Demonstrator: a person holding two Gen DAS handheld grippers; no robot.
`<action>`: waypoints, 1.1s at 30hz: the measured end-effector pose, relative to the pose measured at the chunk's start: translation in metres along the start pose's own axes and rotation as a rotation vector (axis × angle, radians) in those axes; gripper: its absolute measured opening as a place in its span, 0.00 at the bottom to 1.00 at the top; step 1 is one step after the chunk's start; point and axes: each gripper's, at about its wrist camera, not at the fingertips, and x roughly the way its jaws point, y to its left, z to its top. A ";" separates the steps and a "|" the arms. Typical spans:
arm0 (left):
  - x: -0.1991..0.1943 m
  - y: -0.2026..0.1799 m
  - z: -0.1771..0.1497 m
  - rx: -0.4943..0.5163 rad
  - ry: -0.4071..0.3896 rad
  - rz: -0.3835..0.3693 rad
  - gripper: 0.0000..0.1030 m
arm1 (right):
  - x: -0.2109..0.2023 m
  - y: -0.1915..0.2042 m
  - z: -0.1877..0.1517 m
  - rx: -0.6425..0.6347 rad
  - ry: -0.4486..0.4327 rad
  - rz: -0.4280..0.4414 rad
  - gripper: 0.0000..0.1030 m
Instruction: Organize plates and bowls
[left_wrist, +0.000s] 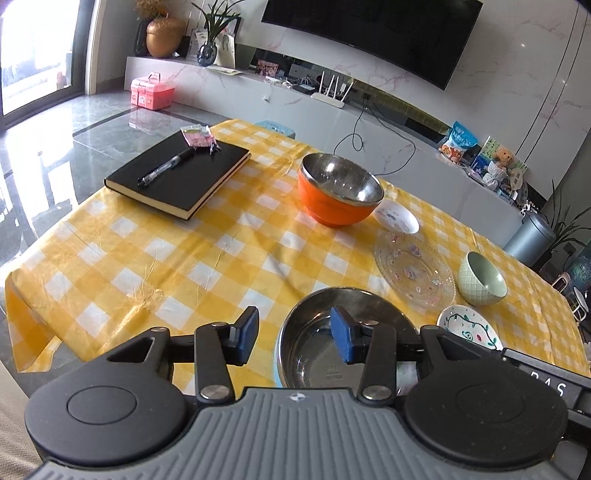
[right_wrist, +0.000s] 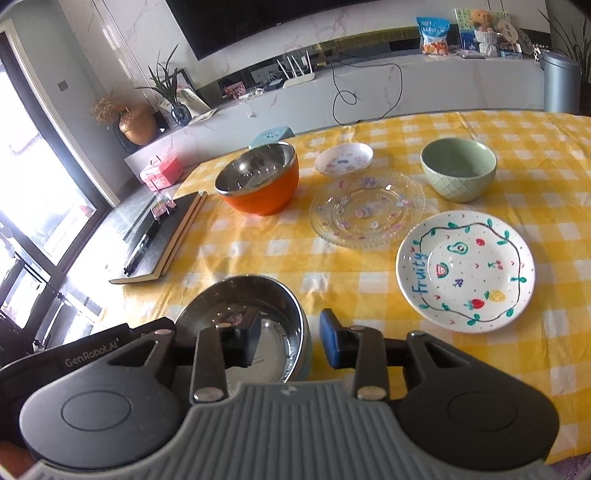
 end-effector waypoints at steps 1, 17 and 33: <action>-0.003 -0.001 0.001 0.003 -0.009 0.000 0.50 | -0.003 0.000 0.001 0.002 -0.013 0.004 0.44; -0.012 -0.030 0.026 0.187 -0.078 -0.009 0.52 | -0.027 -0.013 0.020 -0.043 -0.182 -0.049 0.81; 0.035 -0.031 0.084 0.241 0.032 -0.042 0.87 | 0.031 -0.012 0.075 -0.049 -0.064 -0.057 0.96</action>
